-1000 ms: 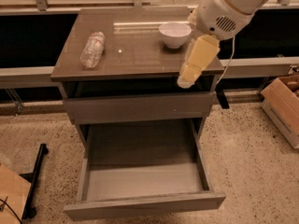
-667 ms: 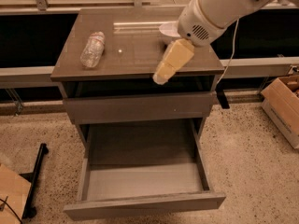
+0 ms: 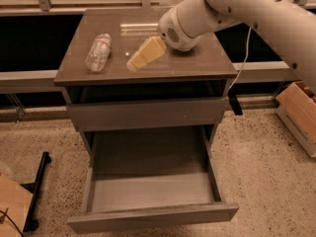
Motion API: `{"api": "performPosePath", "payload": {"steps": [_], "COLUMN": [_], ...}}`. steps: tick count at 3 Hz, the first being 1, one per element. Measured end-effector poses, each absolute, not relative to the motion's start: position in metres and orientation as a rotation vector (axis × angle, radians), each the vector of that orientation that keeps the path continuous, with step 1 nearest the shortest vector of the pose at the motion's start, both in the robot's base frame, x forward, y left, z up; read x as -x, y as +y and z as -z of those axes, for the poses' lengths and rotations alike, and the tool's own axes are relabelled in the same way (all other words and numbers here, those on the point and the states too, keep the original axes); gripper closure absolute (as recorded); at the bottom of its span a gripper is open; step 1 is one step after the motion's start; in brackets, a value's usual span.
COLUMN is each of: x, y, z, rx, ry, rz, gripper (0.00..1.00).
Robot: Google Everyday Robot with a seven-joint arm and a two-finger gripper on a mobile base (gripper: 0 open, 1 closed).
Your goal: Place water bottle into middle drawer
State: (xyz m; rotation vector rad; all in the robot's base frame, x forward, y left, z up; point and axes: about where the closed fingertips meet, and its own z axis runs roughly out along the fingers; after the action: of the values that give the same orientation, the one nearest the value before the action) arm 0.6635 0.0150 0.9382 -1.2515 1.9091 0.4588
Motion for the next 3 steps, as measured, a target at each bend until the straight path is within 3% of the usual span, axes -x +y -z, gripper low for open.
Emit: {"api": "performPosePath", "payload": {"steps": [1, 3], "x": [-0.706, -0.724], "y": [0.047, 0.072], "z": [-0.922, -0.907], "rx": [1.226, 1.154], "ry": [1.902, 1.914], "rz": [-0.489, -0.546], "gripper": [0.00, 0.00]}}
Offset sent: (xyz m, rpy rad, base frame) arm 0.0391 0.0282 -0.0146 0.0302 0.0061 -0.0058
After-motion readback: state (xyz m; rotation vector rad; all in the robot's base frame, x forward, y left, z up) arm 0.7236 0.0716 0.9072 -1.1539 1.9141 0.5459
